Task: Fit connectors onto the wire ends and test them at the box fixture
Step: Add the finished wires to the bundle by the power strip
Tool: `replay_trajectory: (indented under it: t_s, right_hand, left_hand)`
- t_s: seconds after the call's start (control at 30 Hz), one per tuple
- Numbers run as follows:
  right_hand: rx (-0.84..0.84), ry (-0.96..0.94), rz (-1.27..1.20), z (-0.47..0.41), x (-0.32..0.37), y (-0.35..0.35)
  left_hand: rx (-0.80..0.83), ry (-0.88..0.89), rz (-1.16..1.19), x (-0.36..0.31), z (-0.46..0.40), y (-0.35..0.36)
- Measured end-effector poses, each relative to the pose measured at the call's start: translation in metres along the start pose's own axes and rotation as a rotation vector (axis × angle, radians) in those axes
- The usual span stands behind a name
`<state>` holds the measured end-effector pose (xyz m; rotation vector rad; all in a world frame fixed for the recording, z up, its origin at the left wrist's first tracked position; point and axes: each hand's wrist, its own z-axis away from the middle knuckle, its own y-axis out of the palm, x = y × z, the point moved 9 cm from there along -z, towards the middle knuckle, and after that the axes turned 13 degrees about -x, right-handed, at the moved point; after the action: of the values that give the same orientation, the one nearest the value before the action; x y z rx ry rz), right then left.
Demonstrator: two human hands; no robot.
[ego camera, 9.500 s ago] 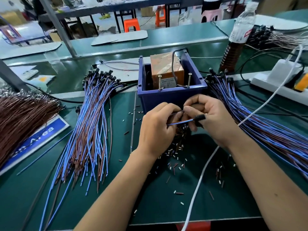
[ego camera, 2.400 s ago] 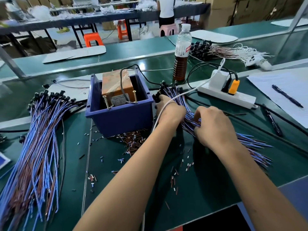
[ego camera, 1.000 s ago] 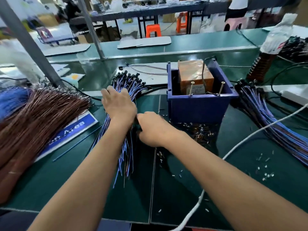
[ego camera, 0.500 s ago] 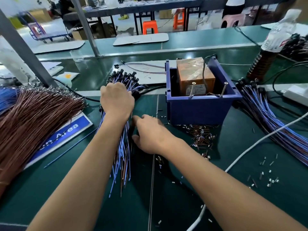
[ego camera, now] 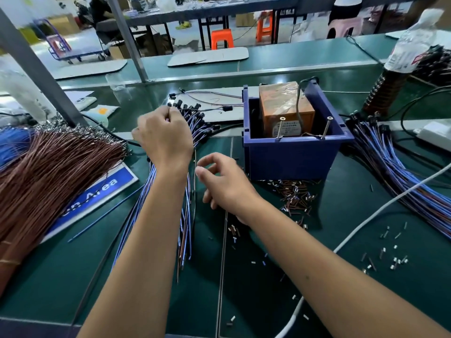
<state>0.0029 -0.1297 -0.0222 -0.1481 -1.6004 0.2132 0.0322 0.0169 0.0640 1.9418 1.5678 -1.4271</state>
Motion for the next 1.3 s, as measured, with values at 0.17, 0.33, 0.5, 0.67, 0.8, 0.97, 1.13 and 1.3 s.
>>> replay_trajectory:
  t_s: [0.17,0.33,0.5,0.67,0.8,0.97,1.13,1.3]
  right_hand:
    - [0.001,0.043,-0.316,0.007,0.027,0.007]
    - [0.055,0.012,-0.426,0.012,0.047,0.003]
    - [-0.075,-0.102,-0.31,0.005,0.058,-0.041]
    - [-0.099,-0.263,0.022,0.011,0.057,-0.102]
    - [-0.123,-0.244,0.141,0.015,0.042,-0.143]
    - [-0.165,-0.099,-0.021,0.019,0.02,-0.164]
    - [-0.098,-0.09,0.036,0.024,0.003,-0.173]
    - [-0.094,-0.06,0.077,0.019,-0.019,-0.187]
  left_hand:
    - [0.294,-0.431,0.576,-0.002,0.013,0.018]
    - [0.3,-0.858,1.122,-0.025,0.029,0.026]
    - [0.417,-0.868,1.406,-0.053,0.038,0.024]
    - [0.43,-0.763,1.433,-0.059,0.033,0.008]
    - [0.366,-0.69,1.429,-0.054,0.03,0.001]
    - [0.334,-0.697,1.278,-0.048,0.064,0.014]
    - [0.304,-0.963,1.368,-0.029,0.075,0.035]
    - [0.078,-1.023,1.204,0.003,0.057,0.029]
